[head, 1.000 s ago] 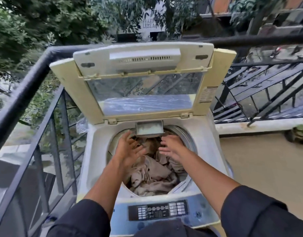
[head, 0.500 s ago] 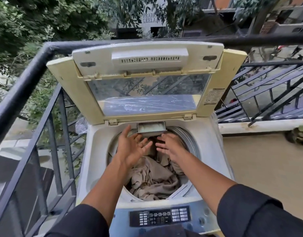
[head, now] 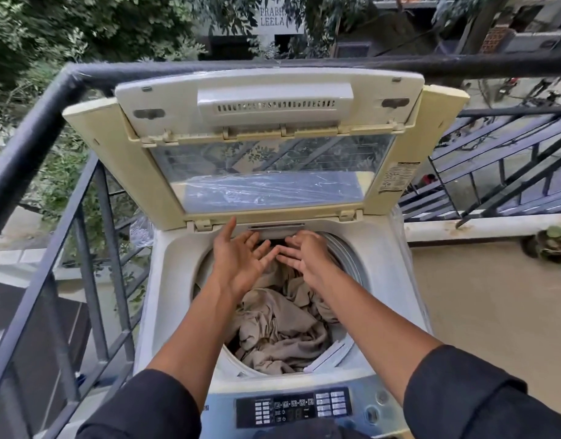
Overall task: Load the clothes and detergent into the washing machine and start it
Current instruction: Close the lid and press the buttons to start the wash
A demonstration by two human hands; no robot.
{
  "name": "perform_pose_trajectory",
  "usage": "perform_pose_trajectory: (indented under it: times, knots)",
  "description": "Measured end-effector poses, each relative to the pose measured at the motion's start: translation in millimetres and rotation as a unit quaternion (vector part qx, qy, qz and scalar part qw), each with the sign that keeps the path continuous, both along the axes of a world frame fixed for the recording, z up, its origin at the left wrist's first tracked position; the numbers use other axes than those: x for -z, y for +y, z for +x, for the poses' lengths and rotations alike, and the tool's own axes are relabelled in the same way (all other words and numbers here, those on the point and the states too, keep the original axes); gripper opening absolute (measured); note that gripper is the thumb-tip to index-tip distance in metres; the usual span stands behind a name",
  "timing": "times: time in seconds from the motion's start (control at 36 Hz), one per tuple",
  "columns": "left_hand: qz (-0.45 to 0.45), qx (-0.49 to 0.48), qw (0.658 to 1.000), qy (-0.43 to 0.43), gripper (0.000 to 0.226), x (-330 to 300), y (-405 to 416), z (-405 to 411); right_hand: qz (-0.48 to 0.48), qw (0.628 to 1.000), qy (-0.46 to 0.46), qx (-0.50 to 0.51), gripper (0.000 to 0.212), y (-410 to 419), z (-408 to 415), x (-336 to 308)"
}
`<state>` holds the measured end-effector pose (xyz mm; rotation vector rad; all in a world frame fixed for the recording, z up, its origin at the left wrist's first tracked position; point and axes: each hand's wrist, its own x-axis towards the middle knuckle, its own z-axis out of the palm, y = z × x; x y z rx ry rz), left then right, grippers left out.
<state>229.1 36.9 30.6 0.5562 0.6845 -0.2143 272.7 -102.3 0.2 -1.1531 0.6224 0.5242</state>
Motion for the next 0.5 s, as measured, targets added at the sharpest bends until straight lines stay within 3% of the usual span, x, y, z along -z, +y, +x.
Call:
perform_pose_trajectory:
  times: [0.08, 0.28, 0.5]
  knots:
    - [-0.014, -0.003, 1.000, -0.007, 0.087, 0, 0, 3, -0.003, 1.000, -0.009, -0.013, 0.027, 2, 2, -4]
    - [-0.020, -0.010, 1.000, -0.013, 0.089, 2, 1, 1, -0.019, 0.999, -0.013, -0.024, 0.040, 1, 5, -11]
    - [0.060, 0.011, 0.998, 0.031, 0.062, 6, -2, -9, -0.073, 0.992, -0.015, -0.101, 0.012, -8, -7, -27]
